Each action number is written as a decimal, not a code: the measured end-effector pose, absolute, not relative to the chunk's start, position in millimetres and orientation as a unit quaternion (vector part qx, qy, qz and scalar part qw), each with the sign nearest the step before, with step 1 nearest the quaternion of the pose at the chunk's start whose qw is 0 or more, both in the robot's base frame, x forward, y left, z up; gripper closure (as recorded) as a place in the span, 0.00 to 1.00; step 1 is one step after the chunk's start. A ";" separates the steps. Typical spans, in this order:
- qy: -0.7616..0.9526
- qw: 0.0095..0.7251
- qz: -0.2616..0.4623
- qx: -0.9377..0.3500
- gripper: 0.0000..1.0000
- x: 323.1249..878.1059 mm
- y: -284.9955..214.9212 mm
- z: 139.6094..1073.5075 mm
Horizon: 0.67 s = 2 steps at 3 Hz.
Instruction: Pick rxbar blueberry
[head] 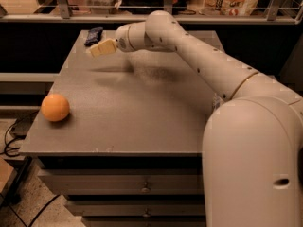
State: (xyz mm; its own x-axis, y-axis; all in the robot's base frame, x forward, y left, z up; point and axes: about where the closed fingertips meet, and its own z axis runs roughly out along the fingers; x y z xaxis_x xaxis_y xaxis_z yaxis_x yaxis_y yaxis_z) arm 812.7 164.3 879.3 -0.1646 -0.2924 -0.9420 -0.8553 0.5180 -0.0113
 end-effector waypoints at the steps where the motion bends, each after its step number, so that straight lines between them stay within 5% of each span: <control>1: 0.717 0.490 0.269 -0.417 0.00 822.5 172.4 872.5; 2: 0.727 0.478 0.287 -0.401 0.00 837.2 187.4 855.5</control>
Offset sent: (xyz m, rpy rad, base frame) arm 0.0306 0.0169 -0.0259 -0.0536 0.0667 -0.0006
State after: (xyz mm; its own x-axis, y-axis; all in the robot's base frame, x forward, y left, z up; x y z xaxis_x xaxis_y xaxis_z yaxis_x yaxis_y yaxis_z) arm 837.2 187.4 855.5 -0.2212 -0.3086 -0.9251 -0.8578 0.5128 0.0341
